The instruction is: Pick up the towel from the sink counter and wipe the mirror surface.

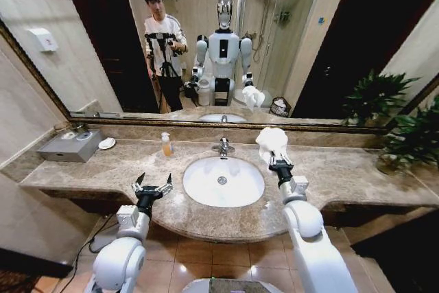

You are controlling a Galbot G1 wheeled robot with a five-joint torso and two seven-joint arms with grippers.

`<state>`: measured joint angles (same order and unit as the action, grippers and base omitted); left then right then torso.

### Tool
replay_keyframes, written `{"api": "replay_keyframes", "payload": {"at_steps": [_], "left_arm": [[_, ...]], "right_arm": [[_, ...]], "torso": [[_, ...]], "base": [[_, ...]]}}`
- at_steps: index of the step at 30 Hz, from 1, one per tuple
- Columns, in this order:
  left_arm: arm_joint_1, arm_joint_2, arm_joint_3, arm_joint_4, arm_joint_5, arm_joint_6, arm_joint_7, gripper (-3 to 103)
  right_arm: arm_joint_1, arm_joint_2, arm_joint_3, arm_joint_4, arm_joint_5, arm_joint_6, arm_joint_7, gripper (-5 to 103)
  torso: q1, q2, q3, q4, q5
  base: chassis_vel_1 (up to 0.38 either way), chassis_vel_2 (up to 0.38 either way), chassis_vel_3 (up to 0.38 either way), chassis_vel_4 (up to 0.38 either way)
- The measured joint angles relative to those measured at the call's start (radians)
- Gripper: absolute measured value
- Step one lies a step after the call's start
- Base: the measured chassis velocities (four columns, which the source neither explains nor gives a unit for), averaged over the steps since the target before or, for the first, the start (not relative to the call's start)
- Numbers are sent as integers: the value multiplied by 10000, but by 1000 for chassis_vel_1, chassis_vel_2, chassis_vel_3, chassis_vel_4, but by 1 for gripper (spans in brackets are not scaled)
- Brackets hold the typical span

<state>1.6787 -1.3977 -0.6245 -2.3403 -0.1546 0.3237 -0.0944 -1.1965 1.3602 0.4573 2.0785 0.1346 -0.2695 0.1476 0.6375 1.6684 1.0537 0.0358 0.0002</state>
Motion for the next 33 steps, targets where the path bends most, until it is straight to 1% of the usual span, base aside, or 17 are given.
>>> {"api": "replay_keyframes", "payload": {"at_steps": [2,5,6,8,10,11,13,14,17,20,22,24,26,30,33], "left_arm": [[0,0,0,0,0,0,0,100],[0,0,0,0,0,0,0,100],[0,0,0,0,0,0,0,100],[0,0,0,0,0,0,0,100],[0,0,0,0,0,0,0,100],[0,0,0,0,0,0,0,100],[0,0,1,0,0,0,0,100],[0,0,1,0,0,0,0,100],[0,0,0,0,0,0,0,100],[0,0,0,0,0,0,0,100],[-1,0,0,0,0,0,0,100],[-1,0,0,0,0,0,0,100],[0,0,0,0,0,0,0,100],[0,0,0,0,0,0,0,100],[0,0,0,0,0,0,0,100]], "right_arm": [[193,-111,-1,51,128,-18,48,10],[1143,-729,27,46,791,-322,254,10],[1143,-729,27,46,791,-322,254,10],[1830,-1135,76,-216,1245,-487,414,10],[2960,-1669,130,-621,1834,-692,599,10],[2960,-1669,130,-621,1834,-692,599,10],[3786,-2084,63,-724,2363,-857,634,10],[3786,-2084,63,-724,2363,-857,634,10],[4525,-2385,20,-918,2781,-897,511,10],[4765,-2545,48,-1112,2948,-898,379,10],[5049,-2837,77,-1322,3393,-929,354,10],[5114,-2906,100,-1345,3469,-955,363,10],[5497,-3231,178,-1411,3882,-1151,437,10],[6005,-3493,30,-1795,4128,-1266,380,10],[6236,-3489,-125,-2076,4165,-1279,305,10]], "torso": [[0,0,0,-1,0],[-1,0,0,0,-1],[-1,0,0,0,-1],[0,-1,0,0,-1],[0,-2,1,3,1],[0,-2,1,3,1],[0,-1,1,0,-3],[0,-1,1,0,-3],[1,-1,1,1,-3],[1,-1,1,1,-2],[0,-2,1,0,1],[1,-2,1,1,1],[0,-1,-1,-1,-4],[0,-1,0,-1,-2],[0,-1,0,1,-2]], "base": [[0,0,0,0],[0,0,0,0],[0,0,0,0],[0,0,0,0],[0,0,0,0],[0,0,0,0],[0,0,0,0],[0,0,0,0],[0,0,0,0],[0,0,0,0],[0,0,0,0],[0,0,0,0],[0,0,0,0],[0,0,0,0],[0,0,0,0]]}}
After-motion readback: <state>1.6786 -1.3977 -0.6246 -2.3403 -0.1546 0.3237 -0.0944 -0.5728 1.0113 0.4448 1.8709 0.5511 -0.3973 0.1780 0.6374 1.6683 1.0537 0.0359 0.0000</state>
